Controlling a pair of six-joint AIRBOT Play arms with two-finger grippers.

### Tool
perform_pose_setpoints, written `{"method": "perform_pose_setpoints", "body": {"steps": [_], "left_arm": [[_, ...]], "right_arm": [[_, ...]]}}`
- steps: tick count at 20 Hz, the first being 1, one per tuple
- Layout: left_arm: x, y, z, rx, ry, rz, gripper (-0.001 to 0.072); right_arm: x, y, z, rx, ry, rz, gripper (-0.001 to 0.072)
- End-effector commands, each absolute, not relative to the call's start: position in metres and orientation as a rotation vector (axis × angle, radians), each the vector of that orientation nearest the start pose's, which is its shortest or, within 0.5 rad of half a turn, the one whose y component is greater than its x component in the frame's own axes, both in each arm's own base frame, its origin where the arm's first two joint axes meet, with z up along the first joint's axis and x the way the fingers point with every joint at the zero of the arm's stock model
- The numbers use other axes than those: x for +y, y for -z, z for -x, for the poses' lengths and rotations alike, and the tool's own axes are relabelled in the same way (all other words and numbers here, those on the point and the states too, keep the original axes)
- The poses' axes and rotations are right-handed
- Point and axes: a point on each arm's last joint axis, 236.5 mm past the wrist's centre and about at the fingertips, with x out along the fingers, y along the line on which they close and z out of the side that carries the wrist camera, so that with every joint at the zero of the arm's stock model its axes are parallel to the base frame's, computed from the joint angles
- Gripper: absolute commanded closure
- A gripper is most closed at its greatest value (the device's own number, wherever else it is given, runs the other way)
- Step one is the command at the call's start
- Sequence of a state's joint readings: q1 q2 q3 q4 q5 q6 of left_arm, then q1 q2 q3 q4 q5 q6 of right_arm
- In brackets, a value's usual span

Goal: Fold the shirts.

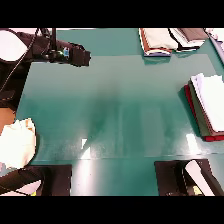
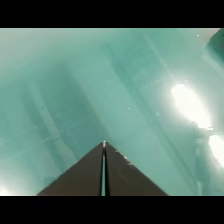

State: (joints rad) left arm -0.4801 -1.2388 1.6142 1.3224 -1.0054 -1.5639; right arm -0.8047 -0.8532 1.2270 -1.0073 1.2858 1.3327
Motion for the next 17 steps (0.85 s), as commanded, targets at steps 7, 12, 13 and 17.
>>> {"method": "perform_pose_setpoints", "body": {"steps": [7,12,13,17], "left_arm": [[-0.264,-0.254,-0.406,0.606,0.621,0.052,0.0677],[-0.265,-0.262,-0.411,0.565,0.618,0.064,0.0677],[-0.265,-0.262,-0.411,0.565,0.618,0.064,0.0676],[-0.265,-0.262,-0.411,0.566,0.618,0.064,0.0677]], "right_arm": [[0.119,-0.263,-0.362,0.603,-0.506,-0.294,0.0290],[0.179,-0.235,-0.358,0.702,-0.655,-0.263,0.0691],[0.183,-0.232,-0.358,0.712,-0.663,-0.262,0.0690],[0.185,-0.231,-0.357,0.717,-0.668,-0.263,0.0690]]}}
